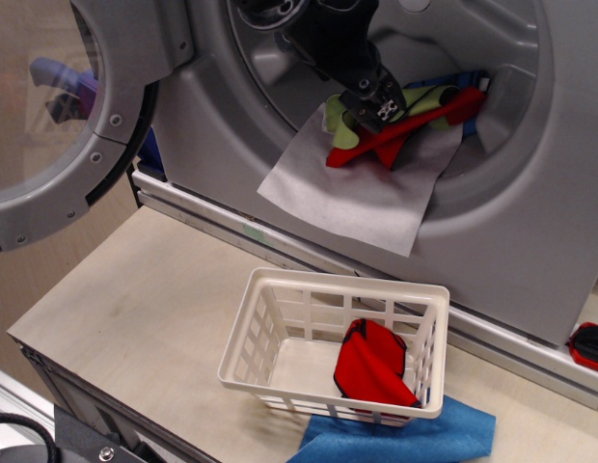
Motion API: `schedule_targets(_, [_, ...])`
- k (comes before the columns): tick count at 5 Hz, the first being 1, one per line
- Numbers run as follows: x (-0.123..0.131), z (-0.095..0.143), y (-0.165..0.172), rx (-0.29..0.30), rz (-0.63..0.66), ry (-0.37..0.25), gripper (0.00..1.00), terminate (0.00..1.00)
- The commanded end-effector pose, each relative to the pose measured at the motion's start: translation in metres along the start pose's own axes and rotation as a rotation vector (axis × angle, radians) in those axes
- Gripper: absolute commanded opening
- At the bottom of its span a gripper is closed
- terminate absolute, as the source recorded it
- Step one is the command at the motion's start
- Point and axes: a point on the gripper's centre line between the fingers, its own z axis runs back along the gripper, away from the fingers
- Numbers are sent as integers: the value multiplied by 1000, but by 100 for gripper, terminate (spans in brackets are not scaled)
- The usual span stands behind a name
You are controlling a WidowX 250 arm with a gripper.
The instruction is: Put clothes in laundry machine
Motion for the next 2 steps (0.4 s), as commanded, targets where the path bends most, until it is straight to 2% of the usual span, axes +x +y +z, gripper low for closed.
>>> schedule_targets(1, [13, 16, 5, 29, -18, -54, 100, 0])
schedule_targets(2, [13, 16, 5, 29, -18, -54, 100, 100])
